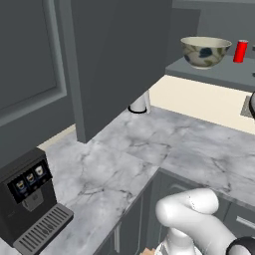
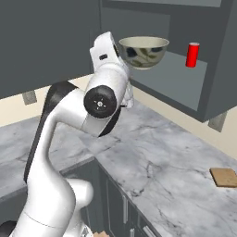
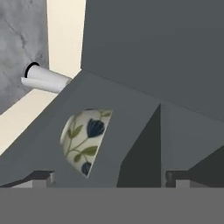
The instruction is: Pick the mug and place it in the sink. Pick the bowl and place it in the open cabinet and then close the cabinet.
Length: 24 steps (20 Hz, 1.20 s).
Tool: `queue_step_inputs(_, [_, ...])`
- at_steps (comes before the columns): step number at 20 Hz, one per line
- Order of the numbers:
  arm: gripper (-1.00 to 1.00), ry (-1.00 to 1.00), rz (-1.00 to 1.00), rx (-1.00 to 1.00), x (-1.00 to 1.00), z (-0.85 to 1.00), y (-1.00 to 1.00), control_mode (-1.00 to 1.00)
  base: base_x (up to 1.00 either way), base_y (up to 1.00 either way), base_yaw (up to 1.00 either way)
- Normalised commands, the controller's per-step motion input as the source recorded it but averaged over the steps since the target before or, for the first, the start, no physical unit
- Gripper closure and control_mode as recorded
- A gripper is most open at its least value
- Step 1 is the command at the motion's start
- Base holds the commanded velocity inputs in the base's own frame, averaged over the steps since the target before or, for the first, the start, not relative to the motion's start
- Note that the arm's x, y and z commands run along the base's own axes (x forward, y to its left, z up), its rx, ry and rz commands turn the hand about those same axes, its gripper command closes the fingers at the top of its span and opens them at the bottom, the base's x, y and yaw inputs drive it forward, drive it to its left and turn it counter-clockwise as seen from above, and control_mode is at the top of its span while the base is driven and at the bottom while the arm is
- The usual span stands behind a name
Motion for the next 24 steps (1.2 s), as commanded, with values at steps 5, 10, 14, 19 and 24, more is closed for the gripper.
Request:
queue_step_inputs(5, [-1.00,0.00,0.02,0.00,-1.00,0.00,0.50,-1.00,0.00,0.00,0.00])
queue_step_inputs(10, [-1.00,0.00,0.00,0.00,-0.99,0.00,0.50,-1.00,0.00,0.00,0.00])
queue_step_inputs(14, [-1.00,0.00,0.00,0.00,-0.90,0.02,0.35,-1.00,0.00,0.00,0.00])
queue_step_inputs(19, [-1.00,0.00,0.00,0.00,-0.80,0.00,0.34,-1.00,0.00,0.00,0.00])
queue_step_inputs(24, [-1.00,0.00,0.00,0.00,-0.74,0.00,0.48,-1.00,0.00,0.00,0.00])
